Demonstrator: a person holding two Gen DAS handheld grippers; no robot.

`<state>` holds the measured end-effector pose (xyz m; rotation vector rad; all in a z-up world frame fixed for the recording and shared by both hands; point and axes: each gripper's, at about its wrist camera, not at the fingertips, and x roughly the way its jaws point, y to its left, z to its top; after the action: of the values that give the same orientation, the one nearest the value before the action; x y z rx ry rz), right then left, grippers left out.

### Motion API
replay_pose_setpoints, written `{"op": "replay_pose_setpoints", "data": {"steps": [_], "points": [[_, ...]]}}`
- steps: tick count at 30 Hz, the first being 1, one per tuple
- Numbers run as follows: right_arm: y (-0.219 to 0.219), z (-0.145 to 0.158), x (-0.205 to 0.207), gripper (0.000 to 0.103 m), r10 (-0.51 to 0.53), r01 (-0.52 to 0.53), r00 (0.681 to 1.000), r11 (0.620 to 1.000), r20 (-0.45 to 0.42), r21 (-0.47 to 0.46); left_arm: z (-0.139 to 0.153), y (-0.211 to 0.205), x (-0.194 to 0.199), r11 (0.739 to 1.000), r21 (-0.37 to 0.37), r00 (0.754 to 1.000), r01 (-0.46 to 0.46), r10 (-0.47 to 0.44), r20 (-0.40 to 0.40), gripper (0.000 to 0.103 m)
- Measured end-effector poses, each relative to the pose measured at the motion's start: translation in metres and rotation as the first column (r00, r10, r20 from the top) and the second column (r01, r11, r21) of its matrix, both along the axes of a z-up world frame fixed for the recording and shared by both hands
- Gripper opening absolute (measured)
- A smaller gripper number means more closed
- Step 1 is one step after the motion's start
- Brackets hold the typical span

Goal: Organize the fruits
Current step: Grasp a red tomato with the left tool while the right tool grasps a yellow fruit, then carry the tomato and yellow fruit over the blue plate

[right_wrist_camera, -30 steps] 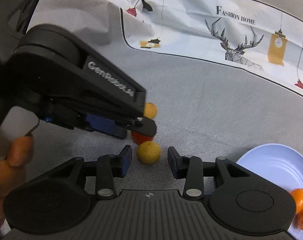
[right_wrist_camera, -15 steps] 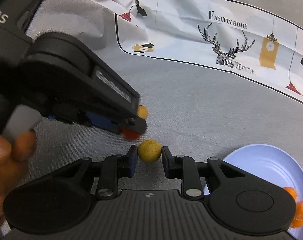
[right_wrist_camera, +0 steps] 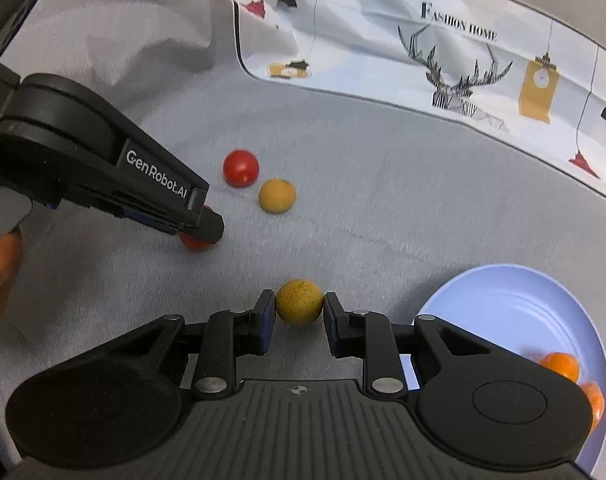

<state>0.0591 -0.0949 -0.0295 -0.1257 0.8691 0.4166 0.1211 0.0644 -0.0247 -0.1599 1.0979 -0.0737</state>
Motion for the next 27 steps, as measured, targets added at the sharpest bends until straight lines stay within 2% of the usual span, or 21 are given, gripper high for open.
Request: {"op": "replay_pose_setpoints", "data": {"steps": [4, 17, 27], "points": [[0.000, -0.005, 0.003, 0.027, 0.008, -0.008, 1.000, 1.000, -0.021, -0.012, -0.002, -0.005, 0.001, 0.999, 0.030, 1.000, 0.017, -0.017, 0.006, 0.032], [0.001, -0.005, 0.005, 0.027, 0.013, -0.014, 1.000, 1.000, -0.025, -0.013, -0.007, -0.013, 0.003, 0.998, 0.061, 1.000, 0.028, -0.027, -0.005, 0.032], [-0.006, 0.019, 0.000, 0.027, -0.021, 0.020, 0.999, 1.000, 0.049, 0.023, 0.009, -0.012, -0.002, 0.998, 0.058, 0.999, 0.019, -0.022, 0.041, 0.032]]}}
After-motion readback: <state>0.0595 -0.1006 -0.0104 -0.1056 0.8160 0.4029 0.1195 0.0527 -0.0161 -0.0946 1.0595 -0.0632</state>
